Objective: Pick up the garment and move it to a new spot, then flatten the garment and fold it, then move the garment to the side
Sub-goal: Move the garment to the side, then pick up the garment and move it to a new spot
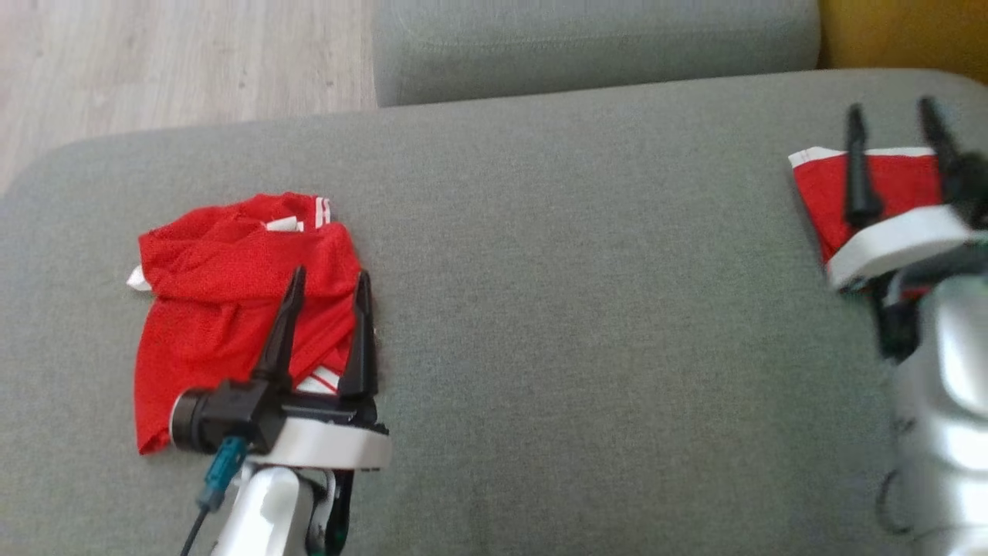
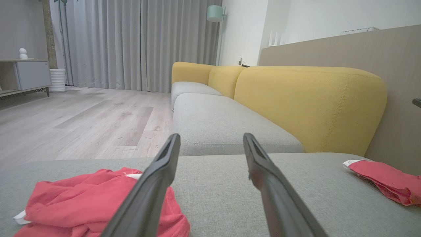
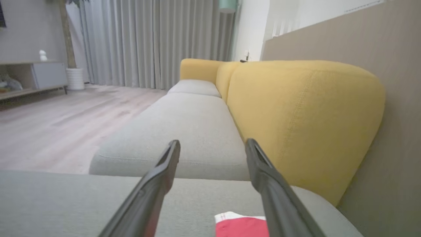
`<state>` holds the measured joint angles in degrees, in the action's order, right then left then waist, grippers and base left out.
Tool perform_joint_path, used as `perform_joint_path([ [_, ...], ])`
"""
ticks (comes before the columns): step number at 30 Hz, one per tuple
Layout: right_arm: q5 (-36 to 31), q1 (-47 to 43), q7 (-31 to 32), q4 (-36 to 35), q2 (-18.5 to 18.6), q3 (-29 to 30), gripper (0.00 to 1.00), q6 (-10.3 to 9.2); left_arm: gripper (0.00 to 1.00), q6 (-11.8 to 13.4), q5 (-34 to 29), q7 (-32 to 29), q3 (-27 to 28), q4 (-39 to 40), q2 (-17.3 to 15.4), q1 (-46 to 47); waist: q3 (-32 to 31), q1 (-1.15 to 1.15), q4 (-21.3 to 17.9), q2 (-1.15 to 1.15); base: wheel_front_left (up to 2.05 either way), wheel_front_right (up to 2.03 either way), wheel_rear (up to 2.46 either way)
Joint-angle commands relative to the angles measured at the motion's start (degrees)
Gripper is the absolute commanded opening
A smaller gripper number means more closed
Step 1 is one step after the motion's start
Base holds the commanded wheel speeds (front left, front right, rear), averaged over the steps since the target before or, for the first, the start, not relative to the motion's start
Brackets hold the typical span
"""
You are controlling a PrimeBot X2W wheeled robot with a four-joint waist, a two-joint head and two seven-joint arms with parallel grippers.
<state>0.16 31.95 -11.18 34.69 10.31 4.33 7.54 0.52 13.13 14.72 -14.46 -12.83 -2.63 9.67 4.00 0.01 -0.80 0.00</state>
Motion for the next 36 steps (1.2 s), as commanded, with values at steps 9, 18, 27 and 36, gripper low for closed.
perform_joint_path([
  [9,1.07,-13.68,-1.79,-10.54,-7.24,-2.47,1.0,-0.05,1.0,-0.41,-0.3,0.28,4.38,1.59,-0.25,-2.64,-2.65,-0.01,-0.7,0.0,0.0,0.0,0.0],
  [18,3.34,-22.64,-3.58,-13.84,-7.41,-4.5,1.0,-0.05,1.0,-0.38,-1.11,0.28,5.43,1.18,-0.25,-4.67,-3.77,-0.01,-1.7,0.0,0.0,0.0,0.0],
  [27,4.84,-25.43,-3.8,-17.4,-7.42,-5.13,1.0,-0.05,1.0,0.1,-0.62,0.28,5.47,1.32,-0.25,-5.5,-4.37,-0.01,-2.22,0.0,0.0,0.0,0.0],
  [36,5.67,-25.35,-3.81,-17.9,-7.43,-4.95,1.0,-0.05,1.0,0.15,-0.33,0.28,5.13,1.32,-0.25,-5.21,-4.44,-0.01,-2.17,0.0,0.0,0.0,0.0],
])
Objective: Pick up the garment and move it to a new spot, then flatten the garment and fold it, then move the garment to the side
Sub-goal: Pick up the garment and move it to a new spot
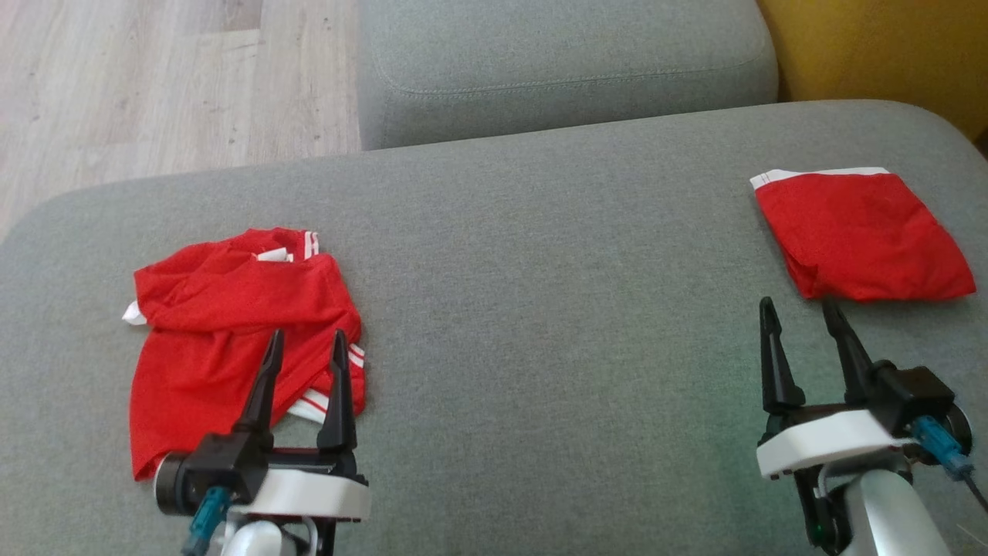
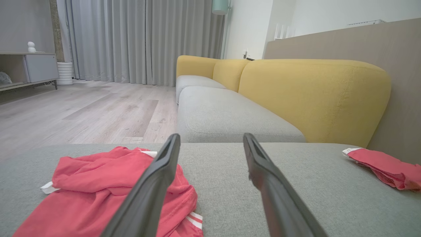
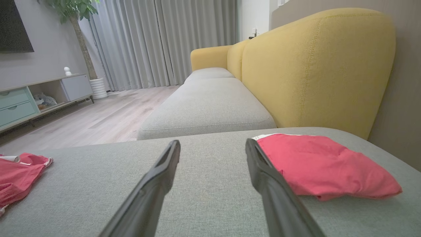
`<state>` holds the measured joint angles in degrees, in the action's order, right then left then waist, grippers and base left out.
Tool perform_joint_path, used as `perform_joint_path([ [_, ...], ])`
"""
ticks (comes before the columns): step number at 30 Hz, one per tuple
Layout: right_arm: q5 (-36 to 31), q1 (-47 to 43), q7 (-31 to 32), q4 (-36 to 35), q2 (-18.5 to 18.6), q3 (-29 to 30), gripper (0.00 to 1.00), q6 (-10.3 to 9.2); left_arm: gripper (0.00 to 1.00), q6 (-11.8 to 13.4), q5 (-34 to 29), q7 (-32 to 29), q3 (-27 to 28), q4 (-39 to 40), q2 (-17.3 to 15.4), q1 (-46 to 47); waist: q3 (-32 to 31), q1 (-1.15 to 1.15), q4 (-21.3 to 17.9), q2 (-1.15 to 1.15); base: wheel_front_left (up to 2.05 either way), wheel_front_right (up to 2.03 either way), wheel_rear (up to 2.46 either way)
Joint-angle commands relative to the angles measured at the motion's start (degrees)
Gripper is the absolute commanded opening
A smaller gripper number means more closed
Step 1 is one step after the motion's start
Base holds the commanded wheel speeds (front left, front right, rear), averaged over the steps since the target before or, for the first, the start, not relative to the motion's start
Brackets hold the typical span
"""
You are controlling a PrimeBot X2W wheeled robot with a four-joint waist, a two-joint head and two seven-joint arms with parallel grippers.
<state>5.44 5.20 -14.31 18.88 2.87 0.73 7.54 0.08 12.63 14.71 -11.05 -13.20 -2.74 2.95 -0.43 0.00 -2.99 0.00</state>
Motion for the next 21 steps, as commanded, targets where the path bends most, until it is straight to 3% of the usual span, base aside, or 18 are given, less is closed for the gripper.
perform_joint_path([
  [1,0.47,1.37,-0.68,-2.08,0.01,-1.35,1.0,-0.05,1.0,0.6,0.2,0.29,1.68,1.68,-0.14,1.54,-0.02,0.0,0.05,0.0,0.0,0.0,0.0],
  [10,1.05,0.97,-0.68,-2.71,0.01,-0.7,1.0,-0.05,1.0,0.53,0.47,0.29,1.08,1.36,-0.14,1.6,-0.41,0.0,1.03,0.0,0.0,0.0,0.0],
  [21,1.96,0.34,-0.69,-1.91,0.01,-4.07,1.0,-0.05,1.0,0.83,0.25,0.29,0.77,1.44,-0.14,1.36,-1.47,0.0,6.57,0.0,0.0,0.0,0.0],
])
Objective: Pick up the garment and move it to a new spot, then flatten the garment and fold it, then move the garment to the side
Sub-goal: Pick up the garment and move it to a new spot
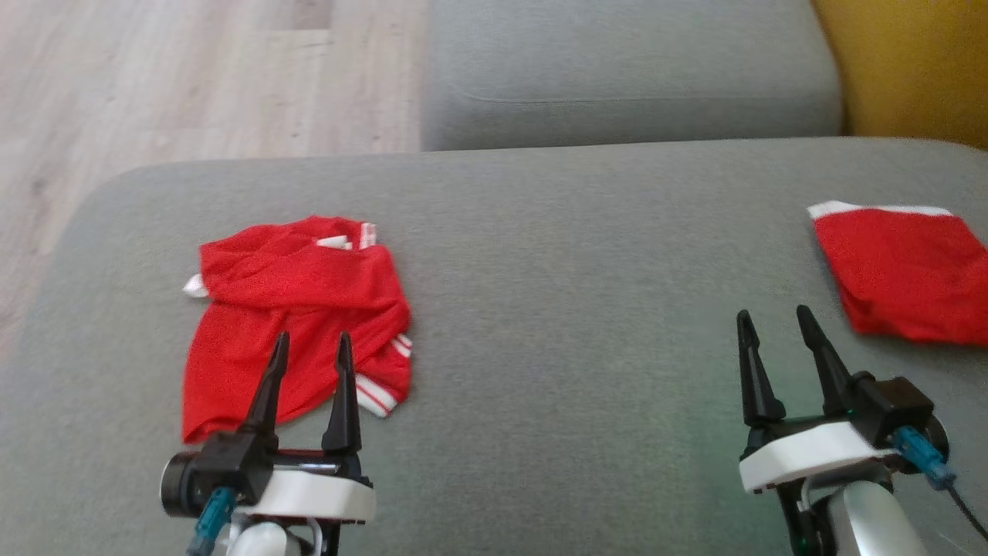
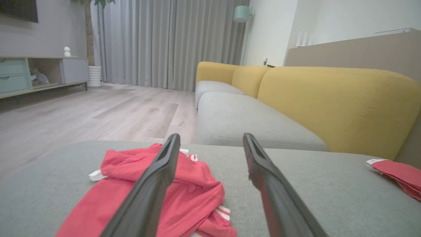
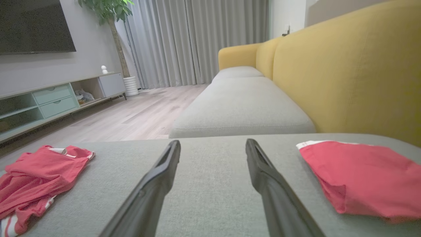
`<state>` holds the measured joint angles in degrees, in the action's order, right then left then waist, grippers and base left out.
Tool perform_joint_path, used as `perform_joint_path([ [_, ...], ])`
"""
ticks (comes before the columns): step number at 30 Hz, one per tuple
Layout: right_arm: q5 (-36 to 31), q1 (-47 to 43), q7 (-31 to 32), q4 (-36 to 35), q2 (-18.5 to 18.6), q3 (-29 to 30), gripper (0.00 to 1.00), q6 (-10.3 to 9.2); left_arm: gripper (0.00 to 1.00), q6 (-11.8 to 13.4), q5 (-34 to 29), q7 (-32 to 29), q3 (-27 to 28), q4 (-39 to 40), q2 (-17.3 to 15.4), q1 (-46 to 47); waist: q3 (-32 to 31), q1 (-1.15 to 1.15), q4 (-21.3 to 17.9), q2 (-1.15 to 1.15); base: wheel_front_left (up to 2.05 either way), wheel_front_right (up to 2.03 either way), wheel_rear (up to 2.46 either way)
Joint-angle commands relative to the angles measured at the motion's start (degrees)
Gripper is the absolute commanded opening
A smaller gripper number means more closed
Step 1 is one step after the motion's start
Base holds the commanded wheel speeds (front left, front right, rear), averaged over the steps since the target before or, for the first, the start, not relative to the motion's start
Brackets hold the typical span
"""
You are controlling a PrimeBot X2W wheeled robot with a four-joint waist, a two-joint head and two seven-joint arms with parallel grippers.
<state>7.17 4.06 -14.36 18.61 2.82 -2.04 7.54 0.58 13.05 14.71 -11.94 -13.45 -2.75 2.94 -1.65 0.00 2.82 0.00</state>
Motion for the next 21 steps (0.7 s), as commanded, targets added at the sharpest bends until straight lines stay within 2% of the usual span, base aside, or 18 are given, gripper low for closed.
perform_joint_path([
  [1,0.42,1.39,-0.63,-1.66,0.06,-1.57,1.0,-0.05,1.0,0.29,-0.3,0.29,1.73,1.66,-0.12,1.27,-0.34,0.0,1.55,0.0,0.0,0.0,0.0],
  [14,2.8,-1.36,-0.63,-2.04,0.06,-4.9,1.0,-0.05,1.0,-0.52,-1.64,0.29,2.54,1.14,-0.12,-0.19,-2.11,0.0,13.16,0.0,0.0,0.0,0.0],
  [21,3.94,-1.47,-0.63,-2.03,0.06,-6.4,1.0,-0.05,1.0,-1.56,-5.19,0.29,3.0,0.04,-1.39,0.79,-1.07,0.0,13.99,0.0,0.0,0.0,0.0],
])
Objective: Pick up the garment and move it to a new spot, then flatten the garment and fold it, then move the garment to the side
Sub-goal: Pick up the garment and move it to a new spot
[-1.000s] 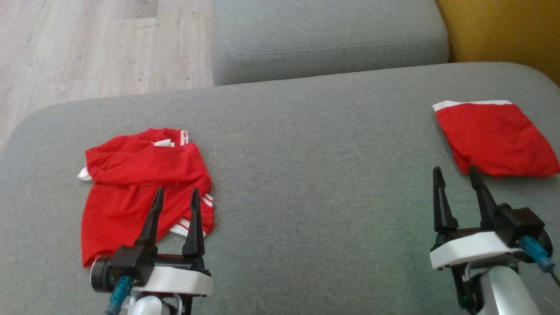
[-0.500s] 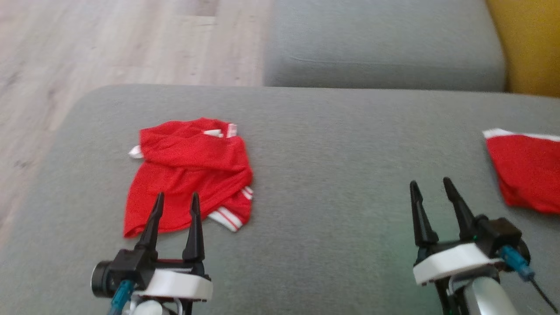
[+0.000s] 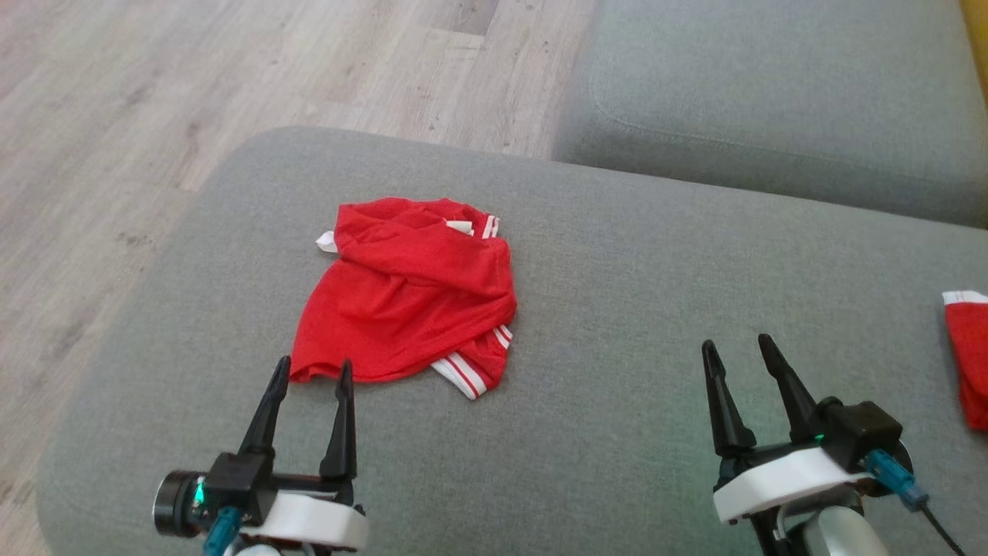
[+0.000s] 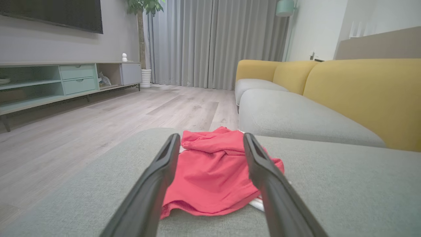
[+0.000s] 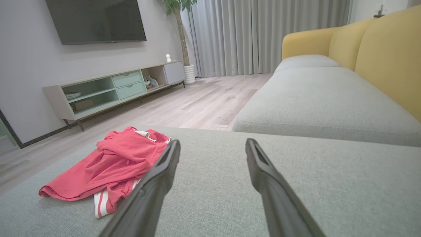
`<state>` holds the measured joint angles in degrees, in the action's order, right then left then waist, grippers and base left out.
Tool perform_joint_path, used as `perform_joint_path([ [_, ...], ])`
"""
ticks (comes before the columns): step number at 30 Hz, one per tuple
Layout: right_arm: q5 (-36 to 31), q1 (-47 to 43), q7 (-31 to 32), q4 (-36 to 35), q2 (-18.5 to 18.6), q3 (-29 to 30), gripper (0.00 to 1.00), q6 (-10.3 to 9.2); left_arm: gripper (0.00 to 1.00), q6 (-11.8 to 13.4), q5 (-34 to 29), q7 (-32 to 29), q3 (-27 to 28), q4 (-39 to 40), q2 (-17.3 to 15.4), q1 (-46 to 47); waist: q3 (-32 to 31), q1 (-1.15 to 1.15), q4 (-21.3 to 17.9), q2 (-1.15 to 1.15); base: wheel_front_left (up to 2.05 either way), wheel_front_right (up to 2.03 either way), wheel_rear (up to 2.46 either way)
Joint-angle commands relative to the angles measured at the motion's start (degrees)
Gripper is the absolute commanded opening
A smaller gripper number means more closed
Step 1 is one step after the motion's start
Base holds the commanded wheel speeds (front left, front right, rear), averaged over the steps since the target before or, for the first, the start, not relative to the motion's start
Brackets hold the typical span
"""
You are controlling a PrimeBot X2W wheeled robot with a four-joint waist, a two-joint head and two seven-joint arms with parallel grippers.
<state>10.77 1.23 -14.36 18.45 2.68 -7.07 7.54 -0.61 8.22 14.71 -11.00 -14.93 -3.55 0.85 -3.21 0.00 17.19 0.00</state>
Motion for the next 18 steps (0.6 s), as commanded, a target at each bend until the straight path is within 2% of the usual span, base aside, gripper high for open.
perform_joint_path([
  [1,0.34,1.48,-0.63,-1.9,0.2,-1.43,1.0,-0.05,1.0,-0.82,-0.53,0.29,2.1,1.07,-0.84,3.41,0.87,0.0,-0.67,0.0,0.0,0.0,0.0],
  [6,-0.35,2.79,-0.63,-2.41,0.2,-0.91,1.0,-0.05,1.0,-3.49,-1.53,-0.01,1.44,-2.94,-3.47,9.38,4.68,0.0,-3.44,0.0,0.0,0.0,0.0],
  [10,-1.29,4.39,-0.63,-2.89,0.2,-0.31,1.0,-0.05,1.0,-5.78,-2.0,-3.88,-0.77,-8.93,-7.29,18.57,8.3,0.0,-5.81,0.0,0.0,0.0,0.0],
  [16,-2.56,6.53,-0.63,-2.86,0.2,-0.05,1.0,-0.05,1.0,-6.83,-0.79,-12.46,-9.21,-17.95,-14.19,32.35,12.79,0.0,-9.22,0.0,0.0,0.0,0.0],
  [18,-2.59,7.1,-0.63,-2.7,0.2,-0.47,1.0,-0.05,1.0,-6.85,2.03,-13.8,-12.67,-20.04,-15.95,35.86,13.95,0.0,-10.43,0.0,0.0,0.0,0.0],
])
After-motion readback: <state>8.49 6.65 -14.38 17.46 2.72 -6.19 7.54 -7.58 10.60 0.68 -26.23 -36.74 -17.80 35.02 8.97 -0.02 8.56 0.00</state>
